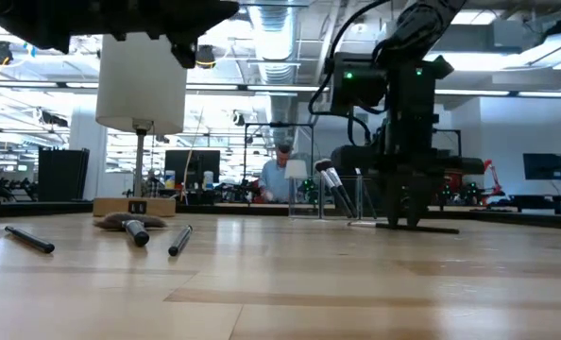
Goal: Put items in baskets/containers
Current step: Put the black eyeshadow brush into the transparent organizer
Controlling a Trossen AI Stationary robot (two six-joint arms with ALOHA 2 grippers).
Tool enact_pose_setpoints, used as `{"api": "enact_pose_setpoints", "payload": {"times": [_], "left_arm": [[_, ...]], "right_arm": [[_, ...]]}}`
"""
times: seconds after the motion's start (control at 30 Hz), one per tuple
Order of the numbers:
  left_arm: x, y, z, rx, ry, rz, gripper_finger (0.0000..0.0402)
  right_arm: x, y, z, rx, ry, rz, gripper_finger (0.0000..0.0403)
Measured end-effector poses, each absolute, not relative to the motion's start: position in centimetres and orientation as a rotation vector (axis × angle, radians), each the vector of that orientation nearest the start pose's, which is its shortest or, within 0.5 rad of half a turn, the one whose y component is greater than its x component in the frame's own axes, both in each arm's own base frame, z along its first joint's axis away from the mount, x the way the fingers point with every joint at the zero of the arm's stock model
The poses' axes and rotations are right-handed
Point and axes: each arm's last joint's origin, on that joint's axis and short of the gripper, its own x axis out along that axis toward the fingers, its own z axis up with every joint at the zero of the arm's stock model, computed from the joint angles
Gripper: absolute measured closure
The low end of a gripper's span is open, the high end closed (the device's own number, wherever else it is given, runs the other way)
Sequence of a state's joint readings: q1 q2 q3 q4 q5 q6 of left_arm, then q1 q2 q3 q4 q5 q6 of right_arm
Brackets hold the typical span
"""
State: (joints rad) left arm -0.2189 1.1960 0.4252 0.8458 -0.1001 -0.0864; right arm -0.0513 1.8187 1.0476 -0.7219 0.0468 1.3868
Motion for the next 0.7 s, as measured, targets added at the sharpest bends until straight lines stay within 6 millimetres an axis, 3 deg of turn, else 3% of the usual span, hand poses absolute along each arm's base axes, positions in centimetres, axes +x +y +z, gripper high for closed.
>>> {"api": "enact_pose_setpoints", "payload": {"times": [0.23,0.43,0.7], "left_arm": [[22.24,-4.89,22.86,-0.101,-0.083,-0.133,0.0295],[22.26,-4.89,22.83,-0.108,-0.081,-0.133,0.0295],[22.27,-4.89,22.82,-0.108,-0.081,-0.133,0.0295]], "right_arm": [[30.81,-1.19,13.62,1.096,1.223,-1.039,0.0305],[30.84,-0.89,13.52,0.91,1.316,-0.867,0.0313],[30.81,-1.11,13.52,0.75,1.382,-0.706,0.0353]]}}
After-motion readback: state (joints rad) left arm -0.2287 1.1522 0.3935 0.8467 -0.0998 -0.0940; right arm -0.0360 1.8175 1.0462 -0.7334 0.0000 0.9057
